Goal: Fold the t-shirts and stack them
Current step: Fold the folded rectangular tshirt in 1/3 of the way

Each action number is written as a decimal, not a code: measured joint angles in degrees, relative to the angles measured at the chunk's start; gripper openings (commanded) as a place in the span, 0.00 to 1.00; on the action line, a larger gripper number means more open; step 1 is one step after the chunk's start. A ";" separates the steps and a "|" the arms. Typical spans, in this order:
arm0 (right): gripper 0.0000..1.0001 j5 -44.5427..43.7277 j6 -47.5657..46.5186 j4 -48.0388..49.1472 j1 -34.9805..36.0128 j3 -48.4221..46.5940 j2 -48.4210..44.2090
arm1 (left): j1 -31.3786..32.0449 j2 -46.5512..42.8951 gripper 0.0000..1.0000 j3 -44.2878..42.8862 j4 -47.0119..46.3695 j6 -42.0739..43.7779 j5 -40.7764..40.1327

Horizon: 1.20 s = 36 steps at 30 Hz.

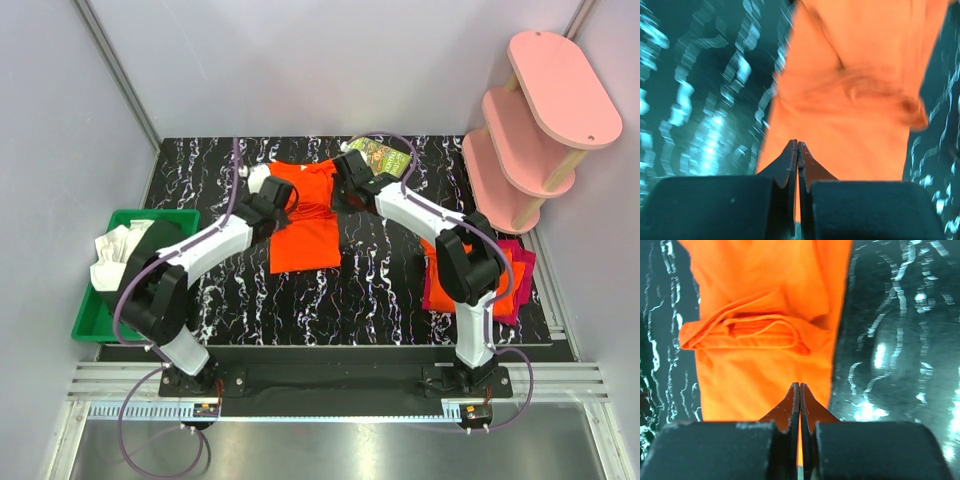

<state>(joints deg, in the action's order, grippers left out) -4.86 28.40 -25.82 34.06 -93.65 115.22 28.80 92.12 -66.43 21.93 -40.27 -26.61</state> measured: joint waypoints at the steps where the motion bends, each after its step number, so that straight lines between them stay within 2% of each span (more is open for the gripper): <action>1: 0.00 0.50 0.31 0.63 0.26 0.15 0.09 | 0.96 0.35 0.00 1.18 -0.81 -0.52 0.94; 7: 0.00 3.02 1.09 1.20 1.62 0.46 3.13 | 5.05 4.59 0.00 6.67 -2.27 -3.15 5.49; 18: 0.00 4.11 1.42 0.50 1.79 -6.40 11.87 | 5.29 7.85 0.00 6.99 -2.93 -4.68 8.09; 29: 0.00 3.98 0.35 -2.95 0.63 -23.78 21.75 | 5.29 9.18 0.00 7.48 -3.91 -5.27 9.09; 36: 0.00 3.76 0.07 -8.04 -3.23 -42.03 32.41 | 5.29 8.63 0.00 8.52 -5.11 -5.27 9.07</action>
<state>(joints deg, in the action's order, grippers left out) -1.10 28.47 -33.87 30.83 -135.68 147.63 34.09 100.75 -57.91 16.82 -45.54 -17.54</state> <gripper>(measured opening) 0.011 0.005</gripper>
